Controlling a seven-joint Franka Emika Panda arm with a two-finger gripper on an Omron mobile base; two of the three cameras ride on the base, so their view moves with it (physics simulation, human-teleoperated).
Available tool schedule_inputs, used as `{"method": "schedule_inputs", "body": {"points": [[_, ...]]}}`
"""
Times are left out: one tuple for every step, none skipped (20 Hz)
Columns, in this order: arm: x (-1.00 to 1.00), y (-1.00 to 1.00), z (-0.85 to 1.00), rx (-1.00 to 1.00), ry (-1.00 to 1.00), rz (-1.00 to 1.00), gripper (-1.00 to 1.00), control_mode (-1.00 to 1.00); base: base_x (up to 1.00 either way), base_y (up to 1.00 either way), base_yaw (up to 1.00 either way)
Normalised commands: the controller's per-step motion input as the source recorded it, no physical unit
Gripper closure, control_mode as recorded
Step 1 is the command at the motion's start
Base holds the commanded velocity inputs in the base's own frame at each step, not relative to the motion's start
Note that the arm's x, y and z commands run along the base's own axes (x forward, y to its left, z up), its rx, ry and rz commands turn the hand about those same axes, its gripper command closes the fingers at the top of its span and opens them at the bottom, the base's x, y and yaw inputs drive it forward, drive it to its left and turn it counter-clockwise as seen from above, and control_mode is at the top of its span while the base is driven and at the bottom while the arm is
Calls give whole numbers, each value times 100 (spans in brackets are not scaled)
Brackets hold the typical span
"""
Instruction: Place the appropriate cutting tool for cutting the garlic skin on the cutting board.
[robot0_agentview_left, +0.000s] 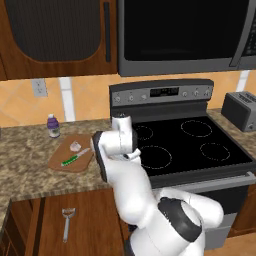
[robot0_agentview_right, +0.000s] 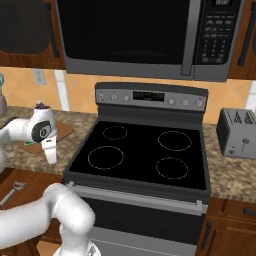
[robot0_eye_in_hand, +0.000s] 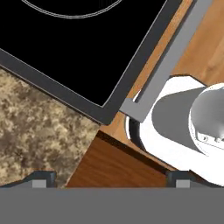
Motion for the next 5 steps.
{"method": "schedule_inputs", "body": {"points": [[-36,-100,20,16,0,0,-100,-100,0,0,0],[-31,-100,23,14,-1,0,-100,-100,0,0,0],[-30,-100,28,13,-1,0,-100,-100,0,0,0],[-26,-100,27,13,0,0,-100,-100,0,0,0],[-25,-100,27,14,0,0,-100,-100,0,0,0]]}}
